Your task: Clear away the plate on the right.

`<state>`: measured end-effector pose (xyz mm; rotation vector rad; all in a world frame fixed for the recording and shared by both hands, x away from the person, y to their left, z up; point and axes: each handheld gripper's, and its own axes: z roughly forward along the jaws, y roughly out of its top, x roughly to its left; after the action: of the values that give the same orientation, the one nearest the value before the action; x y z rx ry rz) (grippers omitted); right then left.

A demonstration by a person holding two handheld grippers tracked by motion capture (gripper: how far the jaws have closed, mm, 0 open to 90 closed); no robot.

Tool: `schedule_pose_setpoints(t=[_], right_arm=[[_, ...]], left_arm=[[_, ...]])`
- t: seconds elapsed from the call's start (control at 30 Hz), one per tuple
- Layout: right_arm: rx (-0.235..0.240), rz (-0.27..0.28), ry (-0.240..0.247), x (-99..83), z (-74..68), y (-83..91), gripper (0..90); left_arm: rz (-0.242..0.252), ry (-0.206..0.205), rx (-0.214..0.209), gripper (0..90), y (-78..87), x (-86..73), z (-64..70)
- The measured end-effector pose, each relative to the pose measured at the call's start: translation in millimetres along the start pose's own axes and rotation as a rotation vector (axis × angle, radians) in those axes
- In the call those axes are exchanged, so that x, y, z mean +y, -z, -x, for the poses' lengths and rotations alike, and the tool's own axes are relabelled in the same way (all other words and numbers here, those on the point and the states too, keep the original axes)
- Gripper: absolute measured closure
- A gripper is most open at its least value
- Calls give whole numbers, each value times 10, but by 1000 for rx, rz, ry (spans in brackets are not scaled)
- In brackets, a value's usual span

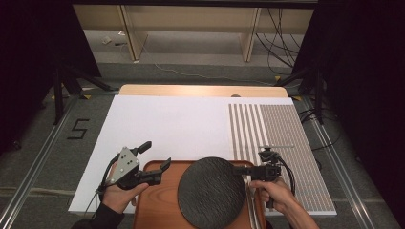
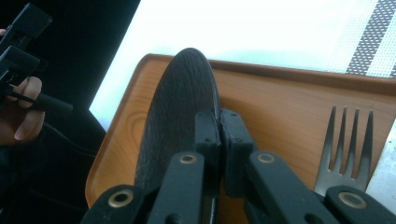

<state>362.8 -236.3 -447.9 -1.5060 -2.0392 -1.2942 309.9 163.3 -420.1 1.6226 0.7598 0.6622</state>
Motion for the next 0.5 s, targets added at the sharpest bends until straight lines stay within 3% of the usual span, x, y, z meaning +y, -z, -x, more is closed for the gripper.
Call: schedule_pose_setpoints(t=[0.13, 0.5], right_arm=[[-28, -10, 7, -2, 17, -16, 861], [-48, -47, 10, -17, 11, -93, 841]], left_arm=[[-2, -2, -1, 166, -2, -2, 3], [-6, -1, -4, 168, -8, -8, 5]])
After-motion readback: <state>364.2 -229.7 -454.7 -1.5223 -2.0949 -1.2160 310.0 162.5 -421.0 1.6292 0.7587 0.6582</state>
